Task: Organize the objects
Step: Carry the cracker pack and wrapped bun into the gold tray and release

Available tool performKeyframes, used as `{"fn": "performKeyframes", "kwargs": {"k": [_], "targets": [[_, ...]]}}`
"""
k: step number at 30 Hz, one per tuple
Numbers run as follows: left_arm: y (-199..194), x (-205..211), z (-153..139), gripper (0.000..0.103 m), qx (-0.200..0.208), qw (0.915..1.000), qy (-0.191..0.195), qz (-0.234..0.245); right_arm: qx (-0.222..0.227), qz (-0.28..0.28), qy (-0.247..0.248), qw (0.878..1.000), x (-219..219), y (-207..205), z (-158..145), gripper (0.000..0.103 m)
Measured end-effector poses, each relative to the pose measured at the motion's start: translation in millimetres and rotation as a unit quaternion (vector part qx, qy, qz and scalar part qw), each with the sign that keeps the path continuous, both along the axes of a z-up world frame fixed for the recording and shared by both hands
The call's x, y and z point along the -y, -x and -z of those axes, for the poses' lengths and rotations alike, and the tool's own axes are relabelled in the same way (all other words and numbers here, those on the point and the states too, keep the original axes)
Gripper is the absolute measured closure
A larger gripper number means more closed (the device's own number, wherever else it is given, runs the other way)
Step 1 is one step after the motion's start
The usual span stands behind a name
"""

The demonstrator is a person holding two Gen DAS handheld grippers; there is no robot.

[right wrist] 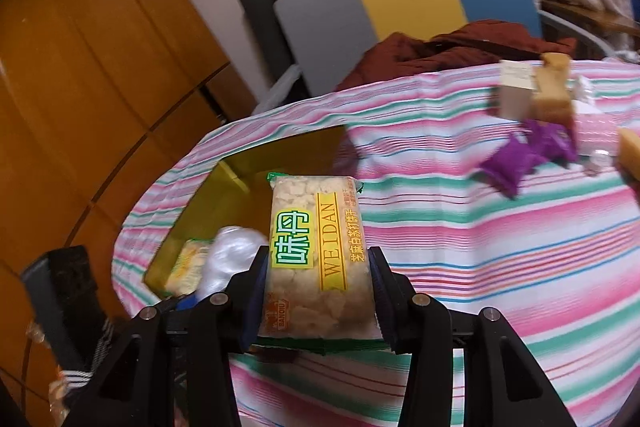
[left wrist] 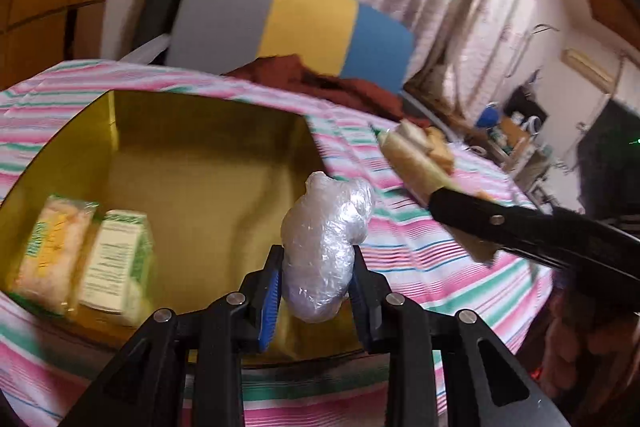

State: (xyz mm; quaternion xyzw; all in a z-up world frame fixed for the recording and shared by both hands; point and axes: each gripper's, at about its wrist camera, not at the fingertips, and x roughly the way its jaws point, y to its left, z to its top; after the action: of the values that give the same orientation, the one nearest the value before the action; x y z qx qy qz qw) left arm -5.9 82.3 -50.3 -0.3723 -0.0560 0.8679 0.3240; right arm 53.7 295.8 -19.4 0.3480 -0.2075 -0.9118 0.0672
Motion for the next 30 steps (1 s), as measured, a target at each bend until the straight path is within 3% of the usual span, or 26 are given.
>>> {"fn": "performKeyframes", "kwargs": {"k": [6,15,19,24,30], "targets": [[20,18,12,0.073,0.041,0.9983,0.028,-0.032,0.011,-0.027,-0.010,1.000,36,14,-2,0.056],[27,33,17,0.073,0.040,0.9950,0.069,-0.060,0.039,-0.032,-0.010,0.999,63,32,11,0.055],[29,36,17,0.071,0.038,0.9931,0.084,-0.073,0.048,-0.030,-0.011,0.998,69,33,13,0.044],[30,39,14,0.055,0.036,0.9908,0.090,-0.094,0.039,-0.030,-0.018,0.999,69,27,10,0.041],[28,49,5,0.054,0.022,0.9897,0.066,-0.125,0.037,-0.019,-0.009,0.999,59,23,9,0.038]]}}
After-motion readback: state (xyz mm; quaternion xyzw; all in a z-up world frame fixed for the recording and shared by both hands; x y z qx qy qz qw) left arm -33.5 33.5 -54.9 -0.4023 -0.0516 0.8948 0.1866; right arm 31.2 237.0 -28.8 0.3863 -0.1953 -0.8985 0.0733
